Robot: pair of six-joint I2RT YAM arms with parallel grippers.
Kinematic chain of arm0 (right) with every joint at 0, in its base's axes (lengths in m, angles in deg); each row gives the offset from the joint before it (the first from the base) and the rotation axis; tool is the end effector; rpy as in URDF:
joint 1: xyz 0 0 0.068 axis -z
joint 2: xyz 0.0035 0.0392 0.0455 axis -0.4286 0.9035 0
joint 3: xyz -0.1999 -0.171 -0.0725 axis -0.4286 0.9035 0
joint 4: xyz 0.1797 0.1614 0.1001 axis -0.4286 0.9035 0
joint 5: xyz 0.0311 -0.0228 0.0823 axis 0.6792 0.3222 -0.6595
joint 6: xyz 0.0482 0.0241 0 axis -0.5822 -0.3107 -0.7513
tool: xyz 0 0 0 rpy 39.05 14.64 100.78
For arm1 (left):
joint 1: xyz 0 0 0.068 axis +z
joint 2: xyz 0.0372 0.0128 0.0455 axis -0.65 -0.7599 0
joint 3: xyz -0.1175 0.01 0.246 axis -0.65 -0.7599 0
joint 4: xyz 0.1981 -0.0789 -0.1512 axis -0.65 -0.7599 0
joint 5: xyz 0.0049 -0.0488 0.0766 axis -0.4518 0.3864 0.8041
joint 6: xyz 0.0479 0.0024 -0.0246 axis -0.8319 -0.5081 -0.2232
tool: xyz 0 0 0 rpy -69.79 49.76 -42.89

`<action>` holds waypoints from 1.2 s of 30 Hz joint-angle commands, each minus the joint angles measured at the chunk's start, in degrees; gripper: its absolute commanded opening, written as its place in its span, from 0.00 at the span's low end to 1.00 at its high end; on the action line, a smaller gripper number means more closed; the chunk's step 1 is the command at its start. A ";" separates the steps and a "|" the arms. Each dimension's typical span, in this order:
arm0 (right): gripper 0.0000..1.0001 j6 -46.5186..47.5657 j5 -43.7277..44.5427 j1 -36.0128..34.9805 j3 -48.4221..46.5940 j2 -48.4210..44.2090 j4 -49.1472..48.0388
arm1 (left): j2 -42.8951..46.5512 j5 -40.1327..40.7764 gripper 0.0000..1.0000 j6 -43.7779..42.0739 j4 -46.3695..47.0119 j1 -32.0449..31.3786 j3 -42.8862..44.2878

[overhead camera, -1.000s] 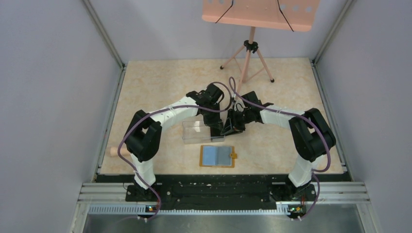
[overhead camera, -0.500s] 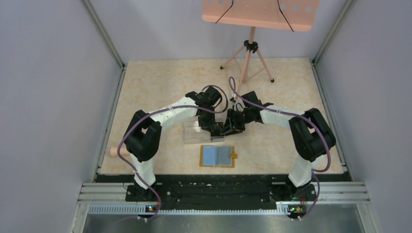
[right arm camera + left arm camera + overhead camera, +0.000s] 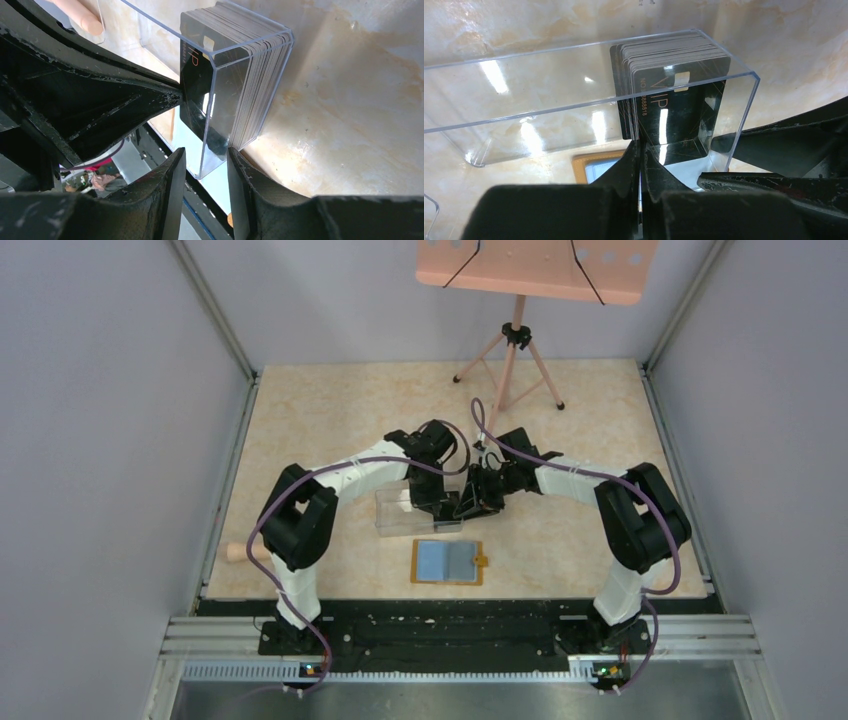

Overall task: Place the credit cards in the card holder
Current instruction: Pick up the credit card from the storage box.

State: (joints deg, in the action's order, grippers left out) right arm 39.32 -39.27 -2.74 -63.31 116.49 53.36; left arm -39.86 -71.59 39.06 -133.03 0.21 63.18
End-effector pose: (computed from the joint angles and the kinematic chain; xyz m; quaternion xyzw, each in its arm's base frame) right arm 0.2897 0.1812 0.1625 -0.0809 0.9014 0.4208 0.0627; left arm 0.2889 -0.2482 0.1999 -0.0192 0.9886 -0.1204 0.0878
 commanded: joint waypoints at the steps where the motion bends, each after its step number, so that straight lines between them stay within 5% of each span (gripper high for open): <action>1: 0.36 -0.09 -1.46 -0.76 -0.35 -2.29 -2.02 | 1.61 -0.68 0.00 -0.40 3.46 -0.43 -0.41; 26: 0.35 -0.06 -1.37 -0.73 -0.13 -2.40 -2.03 | 3.41 2.81 0.00 -1.33 0.12 -2.20 4.80; 36: 0.35 -0.13 -1.22 -0.73 -0.13 -2.77 -1.99 | 5.08 0.91 0.11 -1.02 1.65 -2.32 5.37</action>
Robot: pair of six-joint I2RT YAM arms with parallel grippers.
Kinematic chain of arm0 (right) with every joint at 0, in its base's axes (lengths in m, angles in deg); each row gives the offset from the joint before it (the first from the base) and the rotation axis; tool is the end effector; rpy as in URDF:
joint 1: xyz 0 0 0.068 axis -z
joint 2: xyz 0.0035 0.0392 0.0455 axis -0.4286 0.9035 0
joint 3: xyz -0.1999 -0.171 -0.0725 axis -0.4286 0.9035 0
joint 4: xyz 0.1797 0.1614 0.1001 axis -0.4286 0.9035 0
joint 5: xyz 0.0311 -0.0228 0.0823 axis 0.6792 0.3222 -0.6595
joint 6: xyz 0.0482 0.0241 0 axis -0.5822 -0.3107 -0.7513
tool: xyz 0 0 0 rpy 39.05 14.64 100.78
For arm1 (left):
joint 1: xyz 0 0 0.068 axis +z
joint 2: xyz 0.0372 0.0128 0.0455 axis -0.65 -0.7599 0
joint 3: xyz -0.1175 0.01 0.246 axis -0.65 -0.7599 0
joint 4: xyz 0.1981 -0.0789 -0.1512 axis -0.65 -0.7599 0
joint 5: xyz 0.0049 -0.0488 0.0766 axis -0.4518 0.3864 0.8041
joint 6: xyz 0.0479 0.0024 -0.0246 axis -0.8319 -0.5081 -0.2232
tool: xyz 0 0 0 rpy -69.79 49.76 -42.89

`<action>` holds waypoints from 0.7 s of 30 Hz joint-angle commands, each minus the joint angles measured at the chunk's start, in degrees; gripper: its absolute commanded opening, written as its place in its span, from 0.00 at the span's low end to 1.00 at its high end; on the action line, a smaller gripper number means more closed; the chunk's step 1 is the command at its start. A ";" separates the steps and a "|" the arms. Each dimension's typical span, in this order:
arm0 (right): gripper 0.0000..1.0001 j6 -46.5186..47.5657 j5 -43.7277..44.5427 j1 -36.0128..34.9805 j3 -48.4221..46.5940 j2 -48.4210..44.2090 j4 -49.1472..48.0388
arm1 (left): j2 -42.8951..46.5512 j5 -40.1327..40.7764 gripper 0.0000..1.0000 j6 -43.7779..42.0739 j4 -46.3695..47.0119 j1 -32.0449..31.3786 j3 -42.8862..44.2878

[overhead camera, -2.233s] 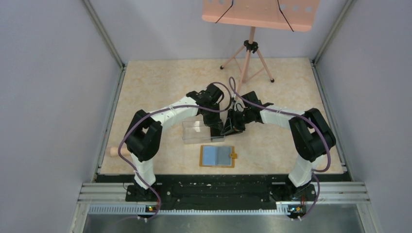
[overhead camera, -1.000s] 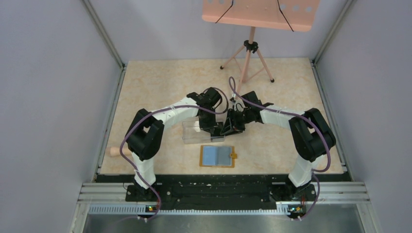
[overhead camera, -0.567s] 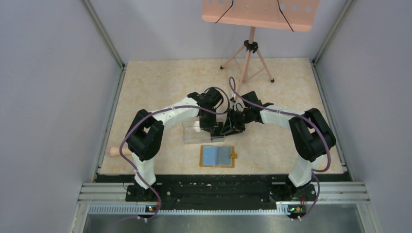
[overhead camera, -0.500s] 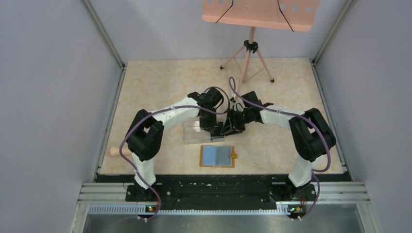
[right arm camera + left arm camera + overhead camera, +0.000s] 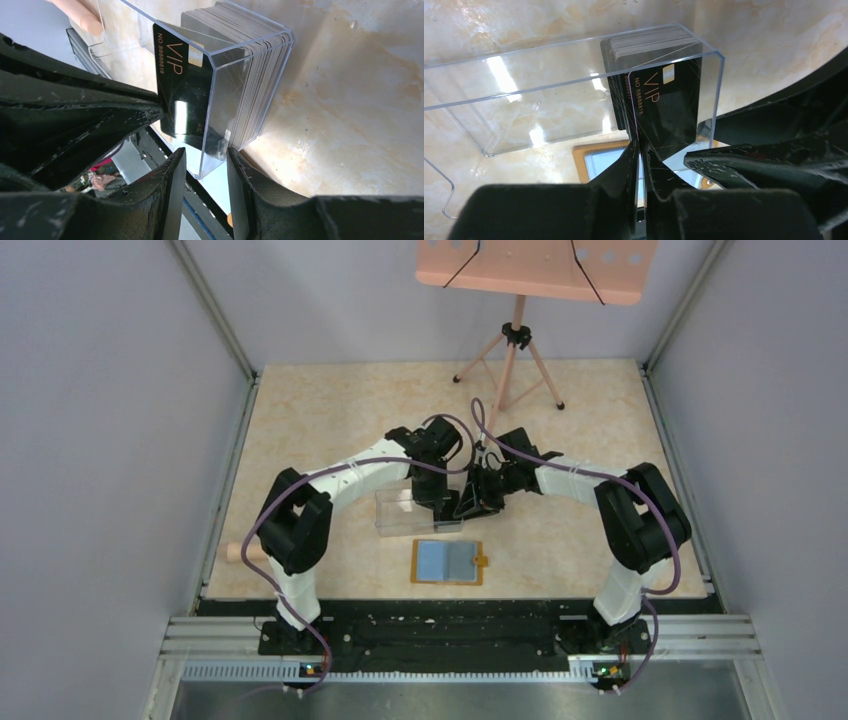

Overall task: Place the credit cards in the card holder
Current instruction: Pick up the credit card from the storage box.

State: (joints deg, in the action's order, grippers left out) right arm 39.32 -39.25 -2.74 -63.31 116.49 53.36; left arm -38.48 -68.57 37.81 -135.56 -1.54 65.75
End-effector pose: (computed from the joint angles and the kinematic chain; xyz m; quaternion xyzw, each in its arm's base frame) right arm 0.2897 0.1812 0.1625 -0.0809 0.9014 0.4206 0.0628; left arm 0.2825 -0.2556 0.2196 0.0029 0.9874 -0.1096 0.1139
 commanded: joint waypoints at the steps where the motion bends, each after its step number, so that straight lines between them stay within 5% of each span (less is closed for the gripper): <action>1: 0.36 -0.12 -1.26 -0.73 -0.13 -2.85 -2.02 | 3.76 -2.47 0.12 0.24 4.39 -0.56 2.78; 13: 0.37 -0.02 -1.32 -0.75 -0.06 -3.04 -1.94 | 2.98 -4.42 0.20 1.34 6.74 -0.54 0.97; 21: 0.39 0.15 -1.23 -0.74 -0.26 -3.64 -1.65 | 2.57 -4.80 0.10 2.49 9.20 -0.29 -1.44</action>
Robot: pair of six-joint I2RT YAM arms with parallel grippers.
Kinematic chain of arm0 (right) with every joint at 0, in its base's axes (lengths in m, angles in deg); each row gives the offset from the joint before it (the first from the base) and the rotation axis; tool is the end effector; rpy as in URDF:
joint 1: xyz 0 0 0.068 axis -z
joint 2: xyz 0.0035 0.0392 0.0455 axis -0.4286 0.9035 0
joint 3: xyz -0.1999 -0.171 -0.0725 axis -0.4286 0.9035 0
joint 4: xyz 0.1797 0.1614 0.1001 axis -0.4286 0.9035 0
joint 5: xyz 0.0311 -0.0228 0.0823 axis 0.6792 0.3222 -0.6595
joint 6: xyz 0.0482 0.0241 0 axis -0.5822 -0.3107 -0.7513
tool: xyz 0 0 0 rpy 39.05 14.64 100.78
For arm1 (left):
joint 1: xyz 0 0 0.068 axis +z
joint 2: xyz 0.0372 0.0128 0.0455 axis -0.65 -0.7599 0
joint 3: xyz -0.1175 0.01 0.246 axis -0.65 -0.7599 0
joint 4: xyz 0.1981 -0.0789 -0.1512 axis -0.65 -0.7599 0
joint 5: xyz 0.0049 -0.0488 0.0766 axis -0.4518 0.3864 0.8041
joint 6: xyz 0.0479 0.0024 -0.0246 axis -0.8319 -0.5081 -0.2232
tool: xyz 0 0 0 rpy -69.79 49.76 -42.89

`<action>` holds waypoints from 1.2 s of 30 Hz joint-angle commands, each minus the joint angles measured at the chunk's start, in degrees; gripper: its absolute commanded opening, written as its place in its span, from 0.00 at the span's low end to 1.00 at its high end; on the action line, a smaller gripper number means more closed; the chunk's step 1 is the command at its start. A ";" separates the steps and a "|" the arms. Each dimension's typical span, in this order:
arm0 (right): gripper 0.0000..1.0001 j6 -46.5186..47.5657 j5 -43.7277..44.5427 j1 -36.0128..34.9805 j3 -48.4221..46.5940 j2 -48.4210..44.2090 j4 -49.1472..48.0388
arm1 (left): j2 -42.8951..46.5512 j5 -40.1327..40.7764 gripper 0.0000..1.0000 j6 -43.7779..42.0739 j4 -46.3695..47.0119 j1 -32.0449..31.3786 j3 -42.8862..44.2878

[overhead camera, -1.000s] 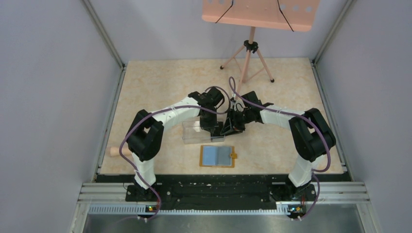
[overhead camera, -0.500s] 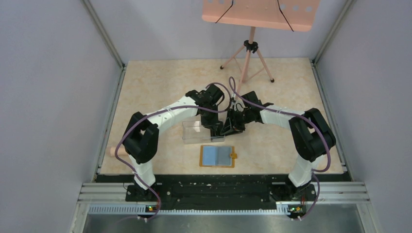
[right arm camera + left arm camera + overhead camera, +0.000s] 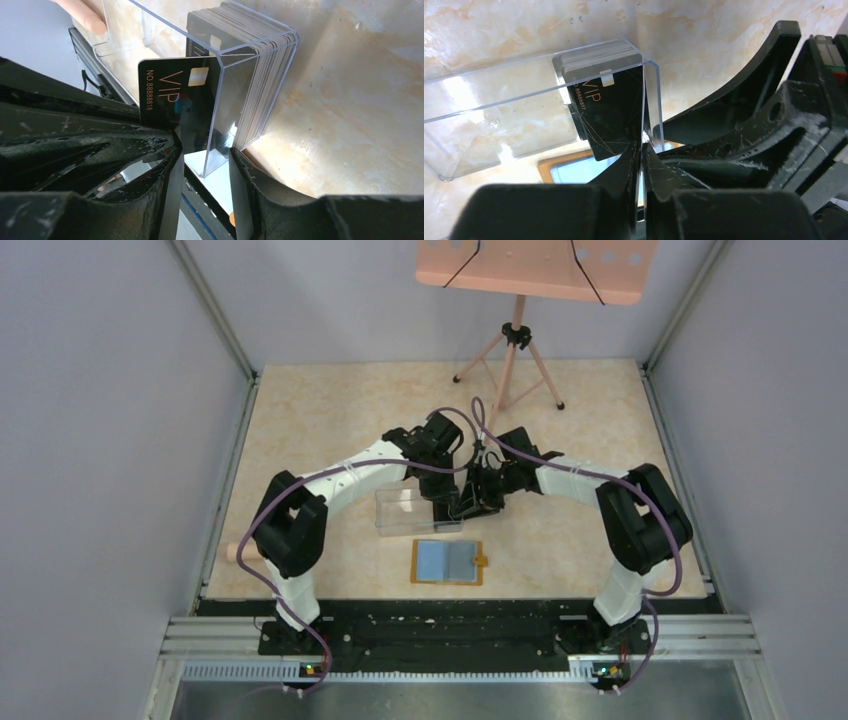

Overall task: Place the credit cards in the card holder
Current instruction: Pick up the credit card from the storage box, then insert the credit card into the card holder.

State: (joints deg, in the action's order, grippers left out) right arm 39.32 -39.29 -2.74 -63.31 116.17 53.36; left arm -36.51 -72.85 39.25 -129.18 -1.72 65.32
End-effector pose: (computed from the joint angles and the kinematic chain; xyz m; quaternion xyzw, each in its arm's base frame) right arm 0.2894 0.1811 0.1643 -0.0819 0.9006 0.4219 0.0649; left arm 0.2845 -0.2627 0.2347 0.0010 0.9733 -0.1838 0.1373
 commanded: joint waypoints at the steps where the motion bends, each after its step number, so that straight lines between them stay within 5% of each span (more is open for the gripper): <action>1: 0.40 0.25 -1.08 -0.67 -0.33 -3.56 -1.45 | 0.38 -0.42 0.06 1.16 2.63 -0.03 -1.06; 3: 0.45 0.58 -0.48 -0.57 -0.45 -4.22 -0.97 | 0.21 0.02 0.00 1.18 2.04 0.01 -1.12; 12: 0.67 2.25 3.79 2.13 -0.50 -12.93 1.85 | 9.23 8.06 0.00 2.06 3.25 0.07 -3.11; 17: 0.76 2.23 2.83 3.93 0.93 -21.00 1.87 | 23.60 8.98 0.00 5.11 13.63 0.30 -16.01; 26: 0.76 -9.66 -11.62 4.27 10.75 -29.97 -15.25 | 45.36 -10.48 0.00 10.86 41.04 1.26 -39.82; 31: 0.73 -17.50 -18.90 4.30 17.82 -32.80 -27.80 | 46.76 -22.75 0.00 15.57 53.49 1.18 -44.93; 36: 0.64 -20.93 -22.87 4.28 20.78 -34.27 -33.65 | 45.71 -27.87 0.00 16.68 55.11 1.22 -46.00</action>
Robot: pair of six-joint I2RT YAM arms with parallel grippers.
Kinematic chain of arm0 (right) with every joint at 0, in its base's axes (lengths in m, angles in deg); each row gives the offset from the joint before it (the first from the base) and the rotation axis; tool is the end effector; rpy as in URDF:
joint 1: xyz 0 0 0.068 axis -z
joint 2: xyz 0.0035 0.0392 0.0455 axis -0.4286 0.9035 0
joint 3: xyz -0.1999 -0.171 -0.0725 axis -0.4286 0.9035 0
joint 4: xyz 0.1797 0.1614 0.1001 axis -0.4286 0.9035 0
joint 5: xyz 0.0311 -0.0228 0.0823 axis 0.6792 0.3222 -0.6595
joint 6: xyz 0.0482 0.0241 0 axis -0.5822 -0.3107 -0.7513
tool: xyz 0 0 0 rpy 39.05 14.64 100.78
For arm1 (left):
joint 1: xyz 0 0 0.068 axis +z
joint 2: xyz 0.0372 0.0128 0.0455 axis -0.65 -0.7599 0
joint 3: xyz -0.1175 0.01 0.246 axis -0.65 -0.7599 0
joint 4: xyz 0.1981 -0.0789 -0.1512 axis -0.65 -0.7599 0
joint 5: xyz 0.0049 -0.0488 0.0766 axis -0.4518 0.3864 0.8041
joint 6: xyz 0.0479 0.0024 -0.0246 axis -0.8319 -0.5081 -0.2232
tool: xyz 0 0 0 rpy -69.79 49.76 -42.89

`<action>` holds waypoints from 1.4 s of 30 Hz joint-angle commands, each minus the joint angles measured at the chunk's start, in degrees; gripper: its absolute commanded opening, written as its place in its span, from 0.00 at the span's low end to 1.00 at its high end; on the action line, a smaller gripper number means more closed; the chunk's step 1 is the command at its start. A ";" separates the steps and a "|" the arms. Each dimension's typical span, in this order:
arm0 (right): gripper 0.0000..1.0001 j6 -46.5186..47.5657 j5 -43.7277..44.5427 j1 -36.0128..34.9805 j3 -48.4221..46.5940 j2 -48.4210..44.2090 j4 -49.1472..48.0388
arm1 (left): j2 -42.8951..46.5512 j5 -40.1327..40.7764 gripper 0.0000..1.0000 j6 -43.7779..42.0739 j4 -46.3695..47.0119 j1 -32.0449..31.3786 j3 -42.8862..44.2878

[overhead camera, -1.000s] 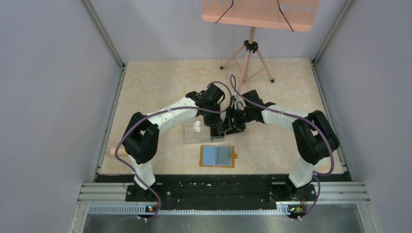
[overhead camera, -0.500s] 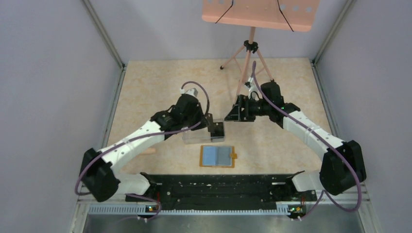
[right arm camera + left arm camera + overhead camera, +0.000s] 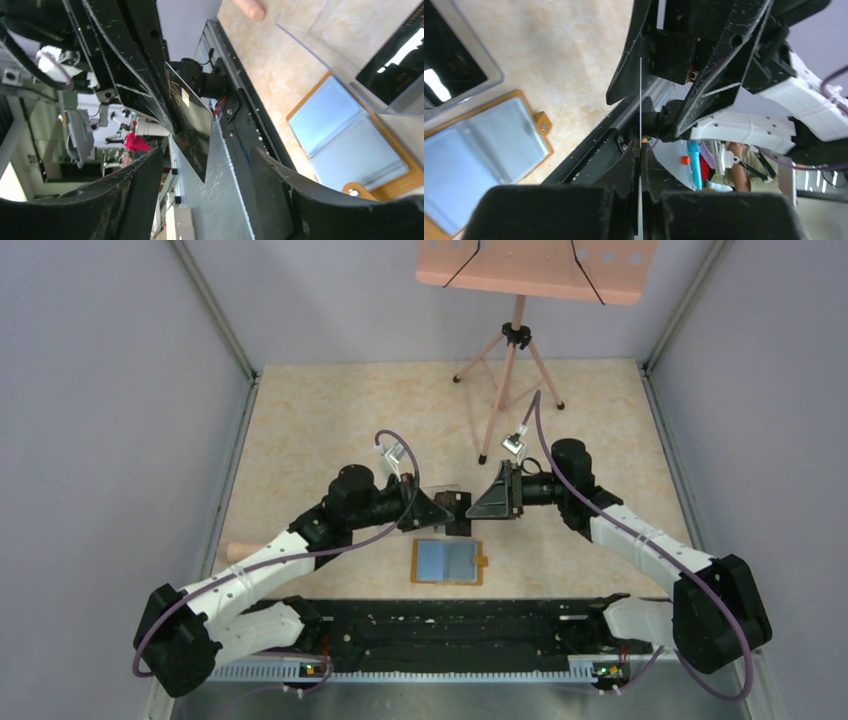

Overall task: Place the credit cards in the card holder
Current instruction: Insert the credit card into the card holder.

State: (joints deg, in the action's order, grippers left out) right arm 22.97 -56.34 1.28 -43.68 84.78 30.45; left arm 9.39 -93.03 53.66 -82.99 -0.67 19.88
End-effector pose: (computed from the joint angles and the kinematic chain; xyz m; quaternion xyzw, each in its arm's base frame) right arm 0.2163 0.1298 0.2470 -0.1220 0.7665 0.6098 0.1607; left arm 0.1682 -0.1673 0.2759 0.0148 0.7963 -0.5536 0.2435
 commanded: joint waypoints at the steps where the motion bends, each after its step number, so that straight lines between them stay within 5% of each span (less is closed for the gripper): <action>1: 0.63 -5.16 -6.10 0.20 1.60 -3.25 -11.59 | -0.29 -8.06 0.00 2.47 9.26 0.17 -0.91; 13: 0.36 -18.13 -10.06 0.19 7.08 -2.23 -31.02 | -2.24 -8.91 0.00 2.82 10.45 0.17 -1.84; 21: 0.00 -20.26 -8.72 0.09 9.17 -2.01 -34.45 | -4.99 -10.56 0.01 2.30 10.60 0.07 -0.29; 27: 0.00 -20.63 -7.84 0.03 11.53 -1.86 -36.64 | -5.73 -8.92 0.21 0.04 5.53 -0.14 0.66; 31: 0.00 -15.13 -5.82 0.10 11.69 -2.50 -28.58 | -4.57 -3.06 0.34 -1.25 -2.31 -0.10 0.19; 37: 0.00 -0.29 0.09 0.04 9.15 -2.85 -7.60 | -4.95 5.99 0.36 -1.67 -15.92 0.06 -1.31; 42: 0.00 3.88 4.60 0.06 11.94 -1.58 -3.49 | -9.33 18.27 0.34 -3.41 -34.92 0.02 2.28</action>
State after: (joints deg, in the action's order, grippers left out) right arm 20.16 -55.58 1.54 -31.62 83.14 22.04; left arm 3.11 -86.89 52.61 -100.46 -0.80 19.09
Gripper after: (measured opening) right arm 0.006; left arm 0.357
